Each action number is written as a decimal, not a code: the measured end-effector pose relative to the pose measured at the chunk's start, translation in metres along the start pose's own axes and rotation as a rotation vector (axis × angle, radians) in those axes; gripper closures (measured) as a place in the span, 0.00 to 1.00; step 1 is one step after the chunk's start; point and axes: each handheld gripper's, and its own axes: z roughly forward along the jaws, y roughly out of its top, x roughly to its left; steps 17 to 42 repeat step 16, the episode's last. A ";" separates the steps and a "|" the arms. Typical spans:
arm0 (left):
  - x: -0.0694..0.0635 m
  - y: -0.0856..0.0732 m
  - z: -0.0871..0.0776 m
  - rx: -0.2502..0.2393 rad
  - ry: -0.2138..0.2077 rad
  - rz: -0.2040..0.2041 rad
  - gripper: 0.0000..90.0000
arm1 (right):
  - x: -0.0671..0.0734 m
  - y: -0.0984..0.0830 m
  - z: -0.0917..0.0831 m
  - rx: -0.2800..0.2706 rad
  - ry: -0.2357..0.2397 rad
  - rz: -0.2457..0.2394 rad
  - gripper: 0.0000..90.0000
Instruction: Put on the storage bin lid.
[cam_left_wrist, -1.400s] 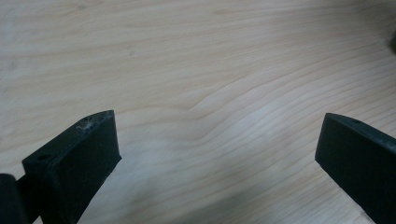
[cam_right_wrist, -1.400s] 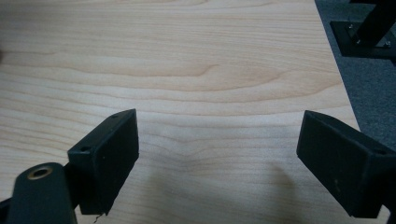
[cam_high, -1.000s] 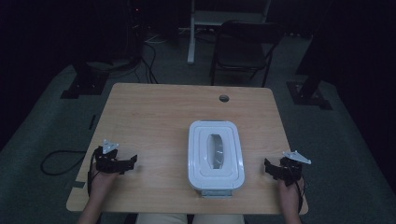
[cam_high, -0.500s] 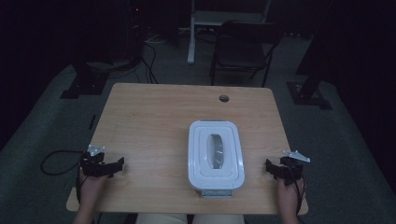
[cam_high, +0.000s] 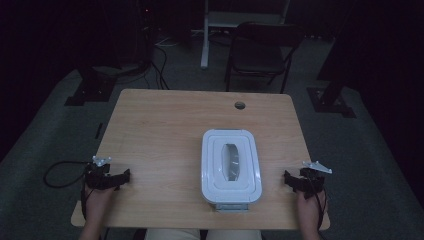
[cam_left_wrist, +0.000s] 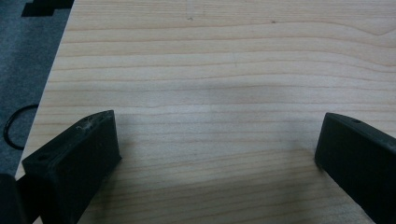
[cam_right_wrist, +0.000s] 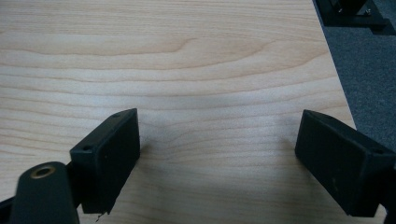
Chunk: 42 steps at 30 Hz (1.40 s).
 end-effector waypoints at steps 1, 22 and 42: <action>0.000 0.000 0.000 0.000 -0.001 -0.001 0.01 | 0.000 0.000 0.000 0.000 0.000 0.000 0.15; 0.001 0.001 0.001 0.000 -0.010 0.009 0.01 | 0.000 0.000 0.000 0.000 0.004 -0.003 0.15; 0.001 0.001 0.001 0.000 -0.010 0.009 0.01 | 0.000 0.000 0.000 0.000 0.004 -0.003 0.15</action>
